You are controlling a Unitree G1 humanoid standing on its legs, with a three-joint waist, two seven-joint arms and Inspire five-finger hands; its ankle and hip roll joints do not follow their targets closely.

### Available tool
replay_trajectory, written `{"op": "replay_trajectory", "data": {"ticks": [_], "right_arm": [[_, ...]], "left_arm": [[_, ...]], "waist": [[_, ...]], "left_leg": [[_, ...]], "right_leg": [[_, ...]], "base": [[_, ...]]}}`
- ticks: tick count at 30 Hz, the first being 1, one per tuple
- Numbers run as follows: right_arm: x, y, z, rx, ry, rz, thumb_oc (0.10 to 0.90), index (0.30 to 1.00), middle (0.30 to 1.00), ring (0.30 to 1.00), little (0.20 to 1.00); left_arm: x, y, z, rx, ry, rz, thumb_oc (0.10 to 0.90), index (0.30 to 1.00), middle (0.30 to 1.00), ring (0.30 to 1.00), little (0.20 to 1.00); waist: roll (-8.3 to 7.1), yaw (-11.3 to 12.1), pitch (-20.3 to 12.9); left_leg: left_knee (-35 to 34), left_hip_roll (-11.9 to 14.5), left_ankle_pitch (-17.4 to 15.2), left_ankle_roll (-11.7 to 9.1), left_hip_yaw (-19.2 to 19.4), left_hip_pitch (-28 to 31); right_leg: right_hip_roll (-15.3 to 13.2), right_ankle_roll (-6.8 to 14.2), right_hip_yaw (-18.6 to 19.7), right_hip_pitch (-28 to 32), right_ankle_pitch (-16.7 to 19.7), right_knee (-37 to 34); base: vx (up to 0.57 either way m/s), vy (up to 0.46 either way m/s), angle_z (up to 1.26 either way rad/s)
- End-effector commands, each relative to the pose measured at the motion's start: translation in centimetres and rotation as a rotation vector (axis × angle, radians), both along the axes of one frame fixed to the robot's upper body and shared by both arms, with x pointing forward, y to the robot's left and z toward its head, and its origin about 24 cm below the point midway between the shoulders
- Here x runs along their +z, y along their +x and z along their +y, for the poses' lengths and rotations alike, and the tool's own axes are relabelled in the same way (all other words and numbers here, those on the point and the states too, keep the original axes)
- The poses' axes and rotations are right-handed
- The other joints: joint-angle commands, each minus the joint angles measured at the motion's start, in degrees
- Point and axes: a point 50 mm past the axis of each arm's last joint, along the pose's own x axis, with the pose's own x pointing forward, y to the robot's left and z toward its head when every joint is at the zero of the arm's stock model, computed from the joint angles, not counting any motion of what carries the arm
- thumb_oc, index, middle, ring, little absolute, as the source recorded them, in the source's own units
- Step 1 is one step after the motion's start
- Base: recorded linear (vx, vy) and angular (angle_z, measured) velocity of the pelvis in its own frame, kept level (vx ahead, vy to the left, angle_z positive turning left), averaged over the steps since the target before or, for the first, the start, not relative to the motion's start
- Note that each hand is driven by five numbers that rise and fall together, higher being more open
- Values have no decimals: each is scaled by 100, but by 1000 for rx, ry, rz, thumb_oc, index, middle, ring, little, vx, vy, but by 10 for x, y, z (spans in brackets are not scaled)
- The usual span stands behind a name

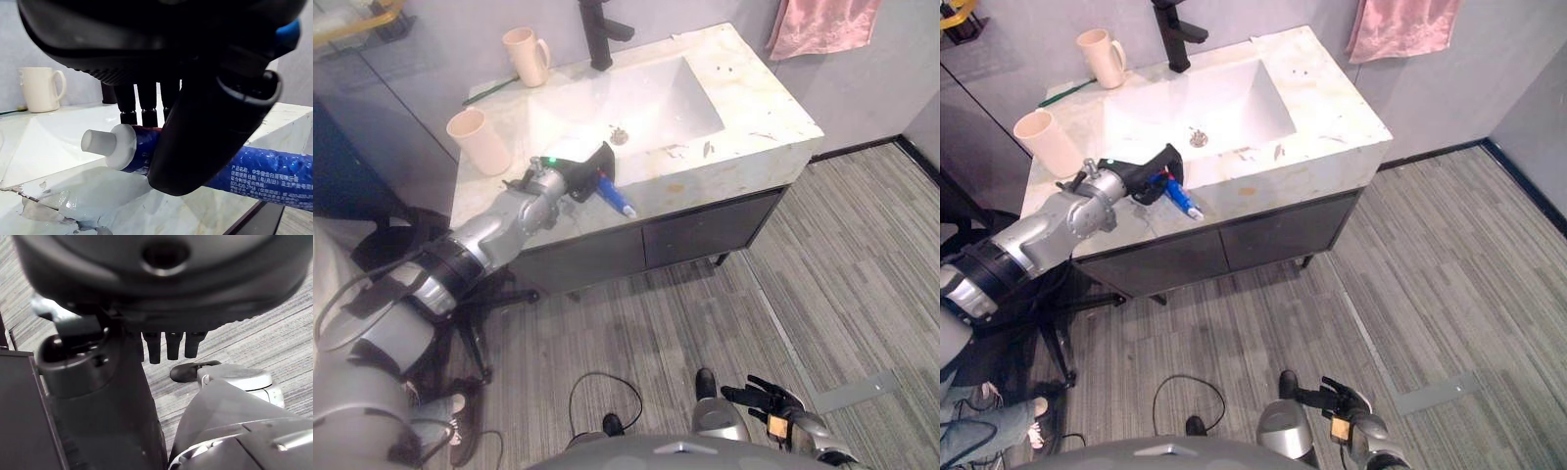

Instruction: Organize the bathroom.

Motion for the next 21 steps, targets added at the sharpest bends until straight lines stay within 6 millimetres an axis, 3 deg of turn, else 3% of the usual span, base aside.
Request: {"op": "replay_trajectory", "data": {"ticks": [1,7,8,10,12,14,15,16,17,20,21], "right_arm": [[5,-45,-39,-67,-120,83,800,900,900,900,900],[26,-9,-50,-158,-178,-164,800,900,900,900,900],[45,10,-57,-212,-217,-360,800,900,900,900,900],[76,32,-62,-235,-272,-585,800,900,900,900,900],[83,35,-62,-236,-276,-624,800,900,900,900,900],[127,42,-76,-251,-399,-883,800,900,900,900,900],[130,43,-77,-252,-411,-902,800,900,900,900,900],[155,47,-87,-275,-463,-1014,800,900,900,900,900],[155,47,-87,-274,-464,-1013,800,900,900,900,900],[205,56,-95,-225,-579,-1235,800,900,900,900,900],[244,60,-93,-169,-640,-1417,800,900,900,900,900]], "left_arm": [[85,12,21,75,-106,-342,400,300,300,300,300],[97,-1,27,29,-356,-404,400,300,300,300,300],[101,-10,32,-14,-572,-405,400,300,300,300,300],[100,-23,39,-51,-761,-405,400,300,300,300,300],[99,-26,41,-61,-811,-399,400,300,300,300,300],[94,-39,48,-119,-1048,-359,400,300,300,300,300],[93,-40,48,-122,-1060,-361,400,300,300,300,300],[89,-44,50,-132,-1126,-356,400,300,300,300,300],[89,-44,50,-131,-1127,-355,400,300,300,300,300],[86,-49,56,-155,-1255,-333,400,300,300,300,300],[84,-51,59,-172,-1333,-291,400,300,300,300,300]], "waist": [[-209,-102,-336],[-298,-64,-307],[-365,-60,-276],[-445,-116,-291],[-457,-145,-300],[-511,-273,-316],[-513,-280,-328],[-524,-362,-357],[-517,-358,-364],[-500,-504,-397],[-474,-587,-428]], "left_leg": [[906,-323,-267,0,158,-774],[832,-312,-240,-2,125,-729],[815,-316,-272,1,116,-685],[769,-337,-266,31,128,-677],[750,-343,-268,37,133,-671],[702,-376,-333,76,174,-588],[693,-378,-311,82,182,-606],[621,-396,-327,112,215,-551],[615,-396,-323,112,219,-555],[507,-421,-335,148,273,-448],[428,-454,-325,174,311,-405]], "right_leg": [[331,137,-259,265,-1347,767],[316,142,-271,262,-1314,764],[310,147,-261,308,-1321,750],[306,159,-207,263,-1266,722],[307,162,-184,251,-1256,711],[312,202,-49,248,-1244,680],[312,203,-41,223,-1218,671],[331,236,52,203,-1190,635],[332,236,55,196,-1186,632],[362,281,215,171,-1141,590],[372,320,307,131,-1080,556]], "base": [[-41,12,-1],[-62,18,0],[-92,41,-5],[-108,70,-5],[-75,69,-2],[-108,121,-10],[-107,120,-19],[-70,67,-13],[-80,109,-4],[-68,122,-13],[-99,144,-28]]}}
